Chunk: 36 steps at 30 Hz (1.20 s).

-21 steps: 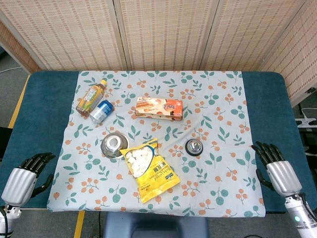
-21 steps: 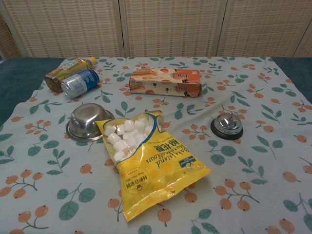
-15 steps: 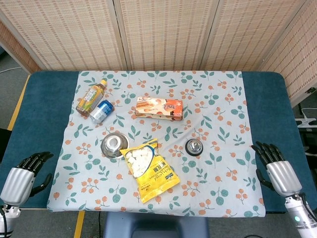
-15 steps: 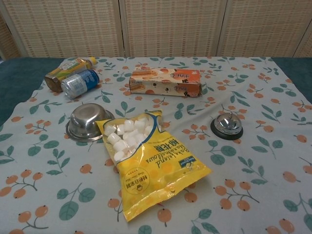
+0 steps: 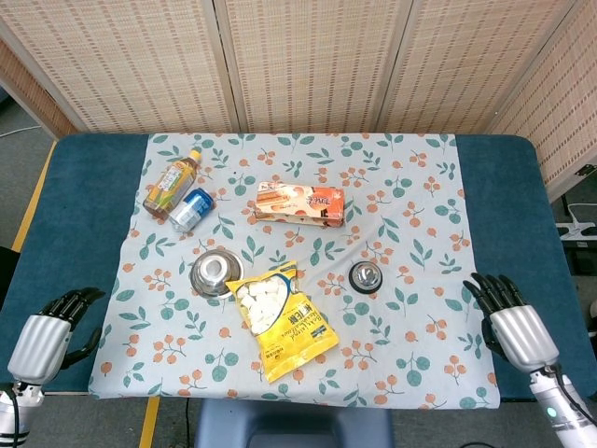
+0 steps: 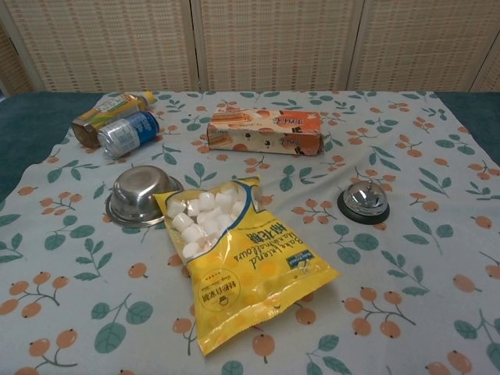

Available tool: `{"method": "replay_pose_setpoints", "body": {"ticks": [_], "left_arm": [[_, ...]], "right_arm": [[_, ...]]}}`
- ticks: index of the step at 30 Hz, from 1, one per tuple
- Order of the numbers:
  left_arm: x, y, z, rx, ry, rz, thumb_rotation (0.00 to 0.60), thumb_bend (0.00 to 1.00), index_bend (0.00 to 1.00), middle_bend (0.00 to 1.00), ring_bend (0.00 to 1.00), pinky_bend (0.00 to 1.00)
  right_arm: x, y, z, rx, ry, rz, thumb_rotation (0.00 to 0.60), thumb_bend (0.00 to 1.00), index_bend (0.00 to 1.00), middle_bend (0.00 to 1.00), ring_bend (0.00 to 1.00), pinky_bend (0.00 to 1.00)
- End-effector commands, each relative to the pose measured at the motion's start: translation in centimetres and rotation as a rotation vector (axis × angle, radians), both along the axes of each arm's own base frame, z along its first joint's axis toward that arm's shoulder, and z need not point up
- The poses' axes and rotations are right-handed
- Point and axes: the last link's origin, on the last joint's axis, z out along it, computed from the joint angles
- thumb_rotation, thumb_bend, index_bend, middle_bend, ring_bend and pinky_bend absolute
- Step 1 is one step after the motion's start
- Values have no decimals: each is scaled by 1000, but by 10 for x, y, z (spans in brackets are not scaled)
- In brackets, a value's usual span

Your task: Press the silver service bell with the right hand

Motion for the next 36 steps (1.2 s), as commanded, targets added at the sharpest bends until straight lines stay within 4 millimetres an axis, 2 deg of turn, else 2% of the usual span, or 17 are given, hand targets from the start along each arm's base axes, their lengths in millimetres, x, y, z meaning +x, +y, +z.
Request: {"method": "replay_pose_setpoints", "body": {"ticks": [1, 6, 11, 16, 31, 36], "left_arm": [[2, -2, 2, 3, -8, -1, 600, 399, 219, 214, 230, 399], [5, -4, 3, 12, -4, -15, 600, 399, 219, 214, 230, 399], [3, -3, 0, -6, 6, 2, 600, 399, 219, 214, 230, 399], [3, -3, 1, -11, 3, 3, 600, 400, 211, 228, 230, 399], [5, -5, 4, -18, -21, 10, 600, 399, 189, 303, 230, 399], [6, -7, 7, -16, -29, 4, 600, 399, 189, 303, 230, 399]], "right_arm": [[5, -15, -13, 41, 27, 52, 600, 998, 0, 0, 0, 0], [24, -49, -35, 104, -4, 118, 600, 1000, 0, 0, 0, 0], [42, -86, -65, 161, -47, 153, 600, 1000, 0, 0, 0, 0], [49, -109, -91, 206, -52, 143, 600, 1000, 0, 0, 0, 0], [83, -146, -157, 291, -28, 178, 600, 1000, 0, 0, 0, 0], [81, -152, -173, 312, -27, 151, 600, 1000, 0, 0, 0, 0]]}}
